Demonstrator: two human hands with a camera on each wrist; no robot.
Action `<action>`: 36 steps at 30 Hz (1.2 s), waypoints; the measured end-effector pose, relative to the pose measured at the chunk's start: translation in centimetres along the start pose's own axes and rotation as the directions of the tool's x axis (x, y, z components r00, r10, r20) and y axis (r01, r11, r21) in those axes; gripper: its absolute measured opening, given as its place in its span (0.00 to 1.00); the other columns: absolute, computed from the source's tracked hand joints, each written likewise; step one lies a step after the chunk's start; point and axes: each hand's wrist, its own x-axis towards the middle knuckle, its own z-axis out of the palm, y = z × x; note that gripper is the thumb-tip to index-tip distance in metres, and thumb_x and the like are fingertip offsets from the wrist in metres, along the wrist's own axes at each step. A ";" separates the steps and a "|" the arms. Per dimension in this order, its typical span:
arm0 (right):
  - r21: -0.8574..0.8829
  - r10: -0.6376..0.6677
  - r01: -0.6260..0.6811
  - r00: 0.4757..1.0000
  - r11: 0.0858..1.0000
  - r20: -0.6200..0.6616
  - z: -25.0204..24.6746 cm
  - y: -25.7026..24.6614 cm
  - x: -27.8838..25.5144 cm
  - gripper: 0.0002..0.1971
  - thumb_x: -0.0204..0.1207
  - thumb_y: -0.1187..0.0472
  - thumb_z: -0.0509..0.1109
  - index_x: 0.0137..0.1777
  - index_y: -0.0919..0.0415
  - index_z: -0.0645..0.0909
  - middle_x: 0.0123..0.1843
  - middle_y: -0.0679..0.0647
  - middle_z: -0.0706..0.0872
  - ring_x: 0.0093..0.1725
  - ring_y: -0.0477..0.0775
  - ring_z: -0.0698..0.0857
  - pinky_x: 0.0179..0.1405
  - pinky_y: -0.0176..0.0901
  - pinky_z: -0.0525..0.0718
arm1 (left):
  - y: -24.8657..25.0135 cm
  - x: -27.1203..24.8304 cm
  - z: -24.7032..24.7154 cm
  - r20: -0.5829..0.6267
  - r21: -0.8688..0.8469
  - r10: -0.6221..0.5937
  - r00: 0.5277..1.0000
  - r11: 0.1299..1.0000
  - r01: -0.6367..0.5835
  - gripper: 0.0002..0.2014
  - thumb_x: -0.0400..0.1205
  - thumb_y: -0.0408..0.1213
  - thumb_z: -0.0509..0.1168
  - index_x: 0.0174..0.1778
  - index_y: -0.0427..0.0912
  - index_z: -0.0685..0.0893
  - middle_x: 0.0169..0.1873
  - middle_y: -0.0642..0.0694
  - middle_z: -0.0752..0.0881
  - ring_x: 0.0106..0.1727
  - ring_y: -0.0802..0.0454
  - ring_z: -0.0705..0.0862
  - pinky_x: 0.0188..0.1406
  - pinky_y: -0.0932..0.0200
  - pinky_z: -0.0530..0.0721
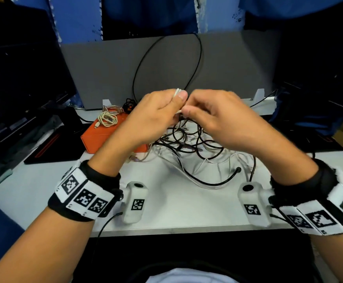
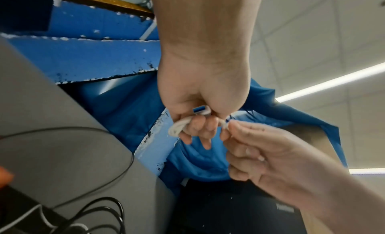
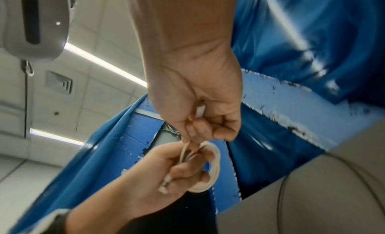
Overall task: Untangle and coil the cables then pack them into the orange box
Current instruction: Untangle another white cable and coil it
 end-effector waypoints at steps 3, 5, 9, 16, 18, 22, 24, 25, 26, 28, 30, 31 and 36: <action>0.011 0.001 -0.001 1.000 1.000 -0.027 -0.3 0.3 -0.2 0.08 0.89 0.47 0.63 0.55 0.51 0.72 0.39 0.43 0.88 0.38 0.47 0.82 0.39 0.50 0.77 | 0.5 -0.2 -0.6 0.179 -0.240 -0.077 0.981 0.963 0.120 0.27 0.94 0.51 0.51 0.39 0.38 0.84 0.22 0.44 0.66 0.27 0.42 0.62 0.25 0.53 0.63; -0.005 -0.035 0.035 0.999 0.999 0.003 0.1 0.2 -0.2 0.12 0.90 0.44 0.58 0.62 0.51 0.70 0.37 0.46 0.86 0.35 0.50 0.81 0.39 0.55 0.79 | 0.8 -0.4 -1.0 0.246 -0.331 -0.078 0.966 0.930 0.160 0.27 0.93 0.51 0.51 0.40 0.35 0.83 0.20 0.46 0.65 0.26 0.40 0.65 0.29 0.45 0.60; -0.091 -0.086 0.092 0.994 0.992 0.065 0.6 0.0 0.0 0.21 0.87 0.36 0.46 0.59 0.49 0.73 0.45 0.46 0.89 0.41 0.52 0.84 0.45 0.60 0.82 | 0.3 -0.6 -1.9 0.375 -0.478 -0.046 0.926 0.846 0.236 0.27 0.92 0.51 0.51 0.39 0.34 0.83 0.15 0.51 0.65 0.25 0.53 0.75 0.38 0.34 0.64; -0.184 -0.037 0.022 0.996 0.983 -0.082 0.2 0.3 0.2 0.21 0.92 0.42 0.51 0.50 0.58 0.75 0.36 0.51 0.83 0.39 0.60 0.80 0.43 0.58 0.79 | 0.8 0.1 -0.9 0.183 -0.554 -0.138 0.973 0.803 0.218 0.20 0.89 0.49 0.62 0.42 0.37 0.86 0.22 0.46 0.77 0.25 0.49 0.78 0.42 0.55 0.81; -0.184 0.011 -0.031 0.994 0.983 -0.107 0.1 0.3 0.2 0.22 0.91 0.41 0.49 0.50 0.57 0.75 0.35 0.51 0.81 0.40 0.62 0.81 0.43 0.56 0.77 | 1.0 0.2 -0.8 0.115 -0.457 -0.103 0.988 0.878 0.144 0.22 0.92 0.48 0.59 0.50 0.31 0.87 0.26 0.51 0.80 0.32 0.52 0.81 0.42 0.59 0.80; -0.173 0.056 -0.072 0.994 0.982 -0.096 -0.2 0.4 0.2 0.21 0.91 0.40 0.48 0.47 0.53 0.73 0.34 0.50 0.80 0.40 0.62 0.81 0.44 0.57 0.79 | 1.0 -0.2 -1.4 0.144 -0.184 -0.029 0.989 0.981 0.056 0.19 0.93 0.48 0.54 0.55 0.42 0.87 0.33 0.60 0.83 0.37 0.63 0.79 0.45 0.64 0.76; -0.185 0.062 -0.076 0.995 0.980 -0.081 -0.1 0.6 0.2 0.21 0.91 0.40 0.48 0.47 0.53 0.73 0.34 0.51 0.81 0.40 0.63 0.82 0.44 0.59 0.81 | 1.0 -0.3 -1.3 0.131 0.054 0.001 0.991 0.999 -0.008 0.18 0.94 0.49 0.52 0.48 0.46 0.82 0.36 0.58 0.83 0.37 0.64 0.79 0.42 0.64 0.74; -0.186 0.063 -0.076 0.995 0.980 -0.078 0.0 0.7 0.2 0.22 0.91 0.40 0.48 0.47 0.54 0.74 0.34 0.52 0.81 0.40 0.63 0.82 0.45 0.59 0.81 | 1.0 -0.4 -1.1 0.127 0.139 0.004 0.992 0.990 -0.022 0.19 0.94 0.50 0.51 0.47 0.45 0.80 0.37 0.56 0.83 0.37 0.63 0.81 0.40 0.63 0.75; -0.182 0.060 -0.073 0.995 0.981 -0.077 0.0 0.8 0.1 0.22 0.91 0.41 0.48 0.47 0.54 0.75 0.34 0.51 0.81 0.40 0.63 0.82 0.45 0.59 0.81 | 1.1 -0.5 -1.1 0.136 0.166 -0.007 0.991 0.986 -0.016 0.20 0.94 0.51 0.49 0.48 0.43 0.78 0.38 0.54 0.83 0.37 0.60 0.83 0.39 0.60 0.77; -0.176 0.048 -0.061 0.996 0.983 -0.076 -0.1 1.0 0.2 0.22 0.91 0.41 0.50 0.45 0.54 0.75 0.33 0.49 0.80 0.40 0.61 0.82 0.43 0.57 0.79 | 1.3 -0.8 -1.2 0.195 0.097 -0.034 0.980 0.995 0.015 0.20 0.93 0.53 0.48 0.48 0.43 0.76 0.37 0.46 0.86 0.32 0.52 0.86 0.38 0.52 0.84; -0.132 0.035 -0.046 0.995 0.990 -0.089 0.1 1.1 0.3 0.21 0.91 0.42 0.53 0.43 0.53 0.77 0.33 0.46 0.82 0.38 0.52 0.82 0.42 0.52 0.78 | 1.5 -1.0 -1.4 0.215 0.033 -0.044 0.976 0.999 0.037 0.19 0.94 0.53 0.49 0.46 0.44 0.74 0.35 0.42 0.87 0.24 0.52 0.85 0.31 0.49 0.85; -0.081 0.031 -0.040 0.993 0.996 -0.114 0.2 1.2 0.4 0.21 0.92 0.43 0.55 0.40 0.50 0.76 0.32 0.41 0.83 0.36 0.45 0.81 0.39 0.45 0.77 | 1.6 -0.9 -1.4 0.193 0.042 -0.043 0.980 0.998 0.035 0.18 0.94 0.51 0.49 0.46 0.44 0.74 0.33 0.42 0.85 0.21 0.55 0.83 0.29 0.52 0.82; 0.349 0.200 -0.087 0.932 0.933 -0.303 1.3 1.3 0.9 0.16 0.89 0.39 0.58 0.50 0.48 0.80 0.34 0.40 0.81 0.31 0.37 0.78 0.35 0.32 0.74 | 0.9 -0.1 -0.3 -0.115 0.067 -0.029 0.993 0.997 0.037 0.17 0.95 0.46 0.48 0.44 0.45 0.73 0.27 0.47 0.81 0.19 0.62 0.81 0.24 0.64 0.73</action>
